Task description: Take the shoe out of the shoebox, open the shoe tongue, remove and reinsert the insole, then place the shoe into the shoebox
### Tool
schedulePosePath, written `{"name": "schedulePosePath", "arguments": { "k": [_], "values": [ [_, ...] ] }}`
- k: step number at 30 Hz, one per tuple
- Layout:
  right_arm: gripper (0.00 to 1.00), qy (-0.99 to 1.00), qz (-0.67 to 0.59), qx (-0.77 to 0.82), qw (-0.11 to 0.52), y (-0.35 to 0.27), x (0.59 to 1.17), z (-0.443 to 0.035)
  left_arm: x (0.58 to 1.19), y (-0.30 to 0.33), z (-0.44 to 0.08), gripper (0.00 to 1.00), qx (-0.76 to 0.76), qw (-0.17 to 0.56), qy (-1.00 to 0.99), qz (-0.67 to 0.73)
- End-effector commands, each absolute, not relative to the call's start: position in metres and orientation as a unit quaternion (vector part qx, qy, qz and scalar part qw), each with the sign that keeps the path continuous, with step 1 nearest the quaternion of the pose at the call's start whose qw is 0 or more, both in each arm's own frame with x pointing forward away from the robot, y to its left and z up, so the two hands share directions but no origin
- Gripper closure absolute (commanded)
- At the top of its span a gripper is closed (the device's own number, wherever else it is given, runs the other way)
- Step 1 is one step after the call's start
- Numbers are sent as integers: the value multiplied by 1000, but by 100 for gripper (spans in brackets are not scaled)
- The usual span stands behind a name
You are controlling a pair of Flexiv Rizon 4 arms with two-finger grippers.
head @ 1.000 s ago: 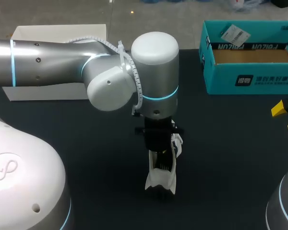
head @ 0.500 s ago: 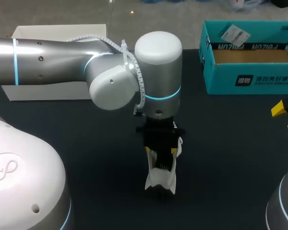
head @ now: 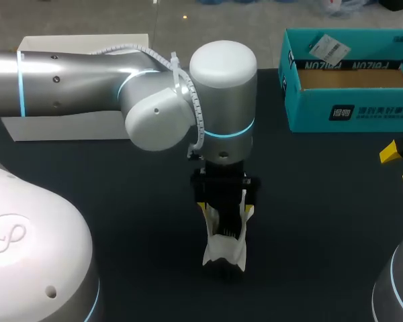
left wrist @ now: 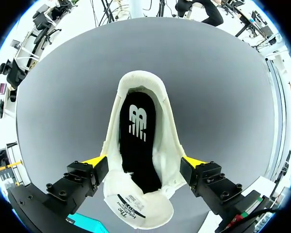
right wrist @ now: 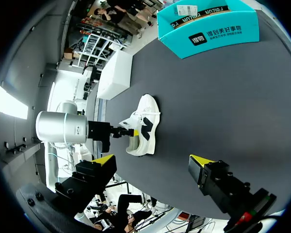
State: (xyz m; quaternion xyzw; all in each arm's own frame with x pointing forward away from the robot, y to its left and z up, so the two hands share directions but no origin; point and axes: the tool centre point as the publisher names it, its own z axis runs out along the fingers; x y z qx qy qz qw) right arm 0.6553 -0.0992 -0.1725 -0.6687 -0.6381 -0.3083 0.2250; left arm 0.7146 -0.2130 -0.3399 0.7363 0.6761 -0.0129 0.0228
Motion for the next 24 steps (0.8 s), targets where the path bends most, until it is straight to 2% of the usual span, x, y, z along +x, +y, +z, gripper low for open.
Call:
{"name": "schedulePosePath", "arguments": {
  "k": [1,15,21,22,23,24],
  "values": [
    [0,-637,-309,-669,224,-99,654,-173,716,-207,-329,0,732,30,681,-5],
    [0,-637,-309,-669,224,-99,654,-173,743,-188,-298,0,709,54,703,23],
    [0,-637,-309,-669,224,-99,654,-173,759,-181,-285,18,701,58,711,30],
    [0,-637,-309,-669,224,-99,654,-173,762,-181,-283,30,700,61,711,31],
    [0,-637,-309,-669,224,-99,654,-173,766,-182,-280,37,699,63,711,32],
    [0,-637,-309,-669,224,-99,654,-173,769,-184,-277,39,700,64,711,33]
  ]
}}
